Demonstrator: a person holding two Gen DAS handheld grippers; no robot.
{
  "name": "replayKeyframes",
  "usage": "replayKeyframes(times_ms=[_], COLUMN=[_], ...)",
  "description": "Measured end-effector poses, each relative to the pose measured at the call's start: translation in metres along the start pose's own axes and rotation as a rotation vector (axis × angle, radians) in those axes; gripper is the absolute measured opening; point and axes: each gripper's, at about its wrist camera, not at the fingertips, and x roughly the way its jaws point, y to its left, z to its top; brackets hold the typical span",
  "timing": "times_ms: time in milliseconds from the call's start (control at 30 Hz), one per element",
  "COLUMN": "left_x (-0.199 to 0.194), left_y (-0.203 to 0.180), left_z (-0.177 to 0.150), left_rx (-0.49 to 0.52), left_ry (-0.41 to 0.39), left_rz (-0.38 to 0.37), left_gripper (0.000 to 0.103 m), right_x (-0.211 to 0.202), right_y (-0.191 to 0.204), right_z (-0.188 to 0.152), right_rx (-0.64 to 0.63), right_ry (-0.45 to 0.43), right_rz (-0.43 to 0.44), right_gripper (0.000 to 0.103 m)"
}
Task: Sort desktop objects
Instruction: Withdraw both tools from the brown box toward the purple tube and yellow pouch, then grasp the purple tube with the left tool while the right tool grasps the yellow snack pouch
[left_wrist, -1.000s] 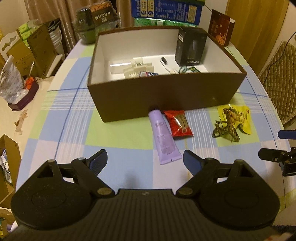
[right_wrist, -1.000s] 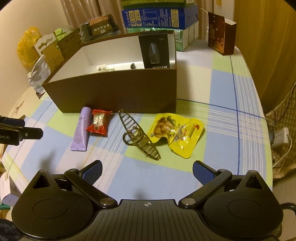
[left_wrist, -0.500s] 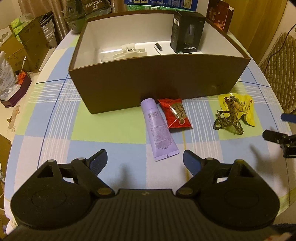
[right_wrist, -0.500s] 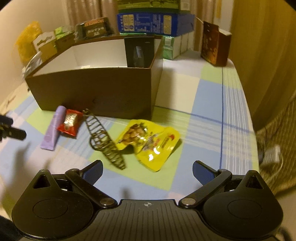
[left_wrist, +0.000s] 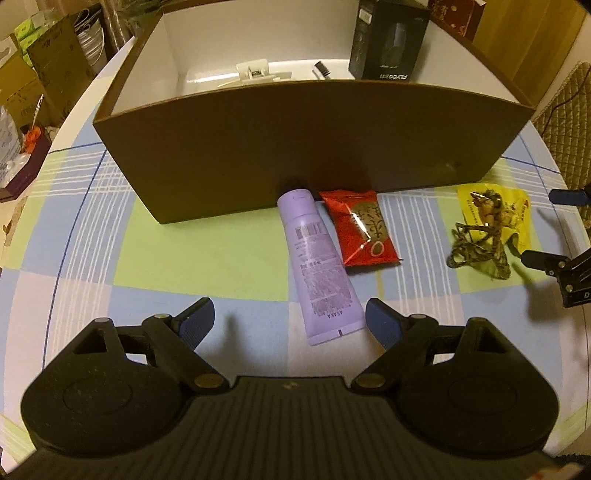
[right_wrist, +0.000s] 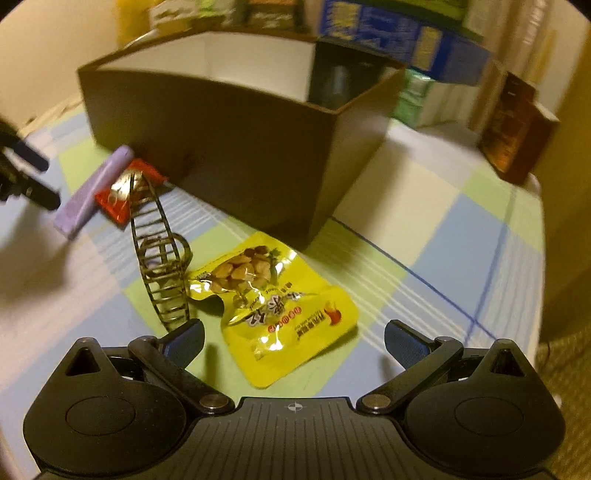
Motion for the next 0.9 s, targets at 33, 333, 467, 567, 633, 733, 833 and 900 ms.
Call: replayKeyframes(times_ms=[33, 333, 467, 567, 633, 733, 833, 900], left_x=[0.002, 0.018, 0.021, 0.025, 0.028, 0.033, 0.040, 0.044], left_y=[0.001, 0.001, 0.000, -0.001, -0.002, -0.005, -0.008, -0.011], left_z=[0.001, 0.008, 0.008, 0.009, 0.010, 0.012, 0.016, 0.019], left_rx=[-0.004, -0.005, -0.005, 0.001, 0.009, 0.031, 0.049, 0.067], left_ry=[0.005, 0.033, 0.026, 0.020, 0.017, 0.019, 0.020, 0.020], left_rz=[0.001, 0.010, -0.006, -0.017, -0.024, -0.026, -0.035, -0.038], left_gripper=[0.087, 0.087, 0.087, 0.086, 0.086, 0.083, 0.080, 0.075], right_x=[0.004, 0.026, 0.024, 0.014, 0.006, -0.006, -0.016, -0.023], right_y=[-0.001, -0.018, -0.017, -0.013, -0.011, -0.013, -0.022, -0.029], right_z=[0.001, 0.018, 0.019, 0.018, 0.018, 0.015, 0.009, 0.001], right_rx=[-0.029, -0.090, -0.085, -0.046, 0.008, 0.131, 0.295, 0.404], right_ry=[0.002, 0.016, 0.033, 0.033, 0.034, 0.020, 0.025, 0.023], right_rz=[0.013, 0.201, 0.193, 0.155, 0.120, 0.076, 0.032, 0.010], right_gripper=[0.101, 0.077, 0.072, 0.064, 0.058, 0.044, 0.038, 0.037])
